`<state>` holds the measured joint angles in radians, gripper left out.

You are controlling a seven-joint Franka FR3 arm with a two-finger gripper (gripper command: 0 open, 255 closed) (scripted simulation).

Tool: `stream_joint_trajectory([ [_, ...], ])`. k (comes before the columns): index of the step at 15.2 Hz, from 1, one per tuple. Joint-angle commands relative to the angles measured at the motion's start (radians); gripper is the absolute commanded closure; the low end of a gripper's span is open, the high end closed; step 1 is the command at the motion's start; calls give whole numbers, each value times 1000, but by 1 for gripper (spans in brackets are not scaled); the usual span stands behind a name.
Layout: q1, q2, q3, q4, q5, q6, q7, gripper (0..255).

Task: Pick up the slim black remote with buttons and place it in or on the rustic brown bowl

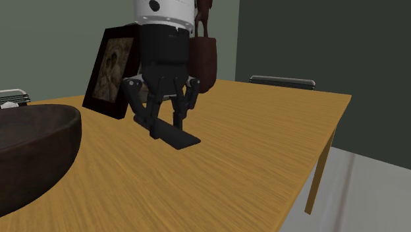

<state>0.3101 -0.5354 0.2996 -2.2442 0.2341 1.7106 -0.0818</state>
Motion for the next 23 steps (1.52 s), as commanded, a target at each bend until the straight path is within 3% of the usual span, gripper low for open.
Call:
stream_joint_trajectory([
  [1, -1, 0, -3, 29, -2, -29, 4, 255],
  [23, -15, 80, -24, 393, -31, -312, 43, 255],
])
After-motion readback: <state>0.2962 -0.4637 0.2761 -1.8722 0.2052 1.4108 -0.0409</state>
